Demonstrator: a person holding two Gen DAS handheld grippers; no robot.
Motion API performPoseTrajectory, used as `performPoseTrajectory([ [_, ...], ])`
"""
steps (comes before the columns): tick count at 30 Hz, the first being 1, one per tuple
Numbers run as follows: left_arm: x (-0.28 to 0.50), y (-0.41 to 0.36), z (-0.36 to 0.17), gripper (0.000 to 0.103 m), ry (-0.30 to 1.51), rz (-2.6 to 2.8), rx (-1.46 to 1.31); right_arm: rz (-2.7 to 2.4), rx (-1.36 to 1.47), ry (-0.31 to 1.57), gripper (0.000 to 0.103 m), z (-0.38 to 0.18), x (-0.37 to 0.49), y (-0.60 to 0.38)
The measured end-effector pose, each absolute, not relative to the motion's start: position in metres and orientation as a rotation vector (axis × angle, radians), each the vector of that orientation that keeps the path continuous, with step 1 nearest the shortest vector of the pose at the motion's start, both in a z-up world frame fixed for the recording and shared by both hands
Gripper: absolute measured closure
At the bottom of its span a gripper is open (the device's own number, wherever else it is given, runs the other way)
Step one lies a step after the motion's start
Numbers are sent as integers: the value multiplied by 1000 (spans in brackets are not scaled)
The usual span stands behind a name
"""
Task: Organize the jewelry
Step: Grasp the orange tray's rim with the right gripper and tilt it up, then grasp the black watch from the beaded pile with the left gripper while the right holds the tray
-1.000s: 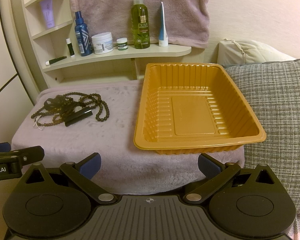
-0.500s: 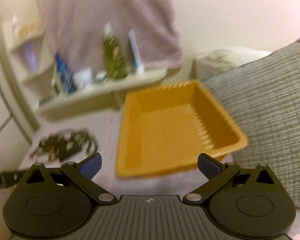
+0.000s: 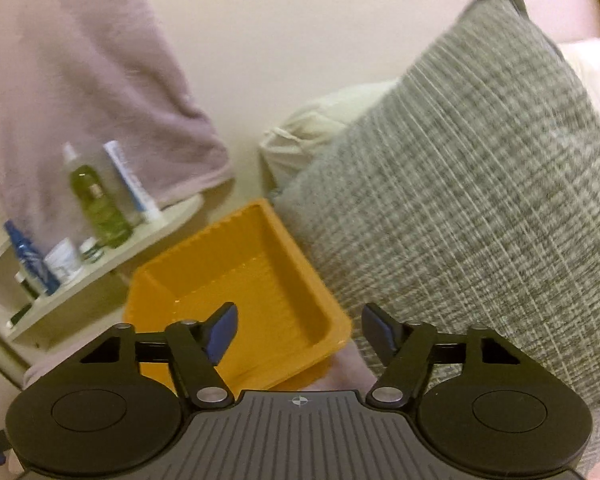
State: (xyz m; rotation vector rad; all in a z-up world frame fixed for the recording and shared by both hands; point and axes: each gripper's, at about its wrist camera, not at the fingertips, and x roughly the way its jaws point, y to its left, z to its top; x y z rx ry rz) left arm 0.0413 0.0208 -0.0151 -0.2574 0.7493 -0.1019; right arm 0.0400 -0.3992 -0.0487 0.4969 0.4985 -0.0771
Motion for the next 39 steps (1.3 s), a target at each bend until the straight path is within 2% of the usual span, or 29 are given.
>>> performPoseTrajectory([
  [5,49,11,-19,1,775,-102,-225,-84,537,531,48,-70,62,-413],
  [10,56,1,-22,1,799,-115,-200,-76,587,547,72,-86,82,-419],
  [12,59,-2,-23,1,806,-121,-197,-73,608,554,76,-91,88,-421],
  [18,63,-8,-25,1,810,-129,-190,-61,650,560,79,-97,95,-425],
  [21,62,-7,-25,1,807,-130,-193,-48,689,560,84,-98,94,-429],
  [22,62,-6,-25,1,806,-129,-193,-40,694,561,89,-98,95,-429],
  [26,61,-3,-24,1,802,-122,-196,-27,745,562,90,-98,92,-432],
  [33,64,11,-25,2,780,-82,-158,-40,527,542,93,-72,89,-410],
  [39,77,32,-30,10,745,-58,-92,-48,247,487,94,-42,82,-374],
])
